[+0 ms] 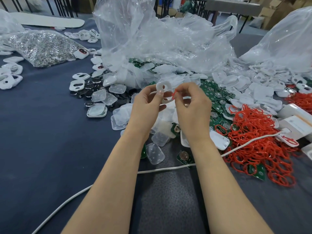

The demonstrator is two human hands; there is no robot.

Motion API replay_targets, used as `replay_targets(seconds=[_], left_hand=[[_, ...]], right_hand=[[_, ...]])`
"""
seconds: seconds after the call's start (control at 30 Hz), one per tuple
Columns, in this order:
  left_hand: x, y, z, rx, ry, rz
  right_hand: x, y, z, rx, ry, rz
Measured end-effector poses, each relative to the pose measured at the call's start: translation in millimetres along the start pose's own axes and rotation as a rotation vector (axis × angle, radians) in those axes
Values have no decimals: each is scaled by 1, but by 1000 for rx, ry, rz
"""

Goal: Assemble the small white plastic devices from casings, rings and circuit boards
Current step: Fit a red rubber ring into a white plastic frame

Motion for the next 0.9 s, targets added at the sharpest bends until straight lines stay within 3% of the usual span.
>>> replay_targets(seconds=[0.23, 0.9], left_hand=[[-2, 0, -2, 1, -14, 57], [-8, 0, -3, 30, -58, 148]], right_hand=[[1, -10, 1, 51, 20, -134], [7, -11, 0, 66, 102, -106]])
Point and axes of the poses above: each hand's wrist, its own z-axis towards the middle knuckle, its own y-axis out of the back of the hand, x = y × z, the point moved 10 cm from there along z, towards the middle knuckle, and after that the axes turned 12 degrees about x, right-handed, at the moved point
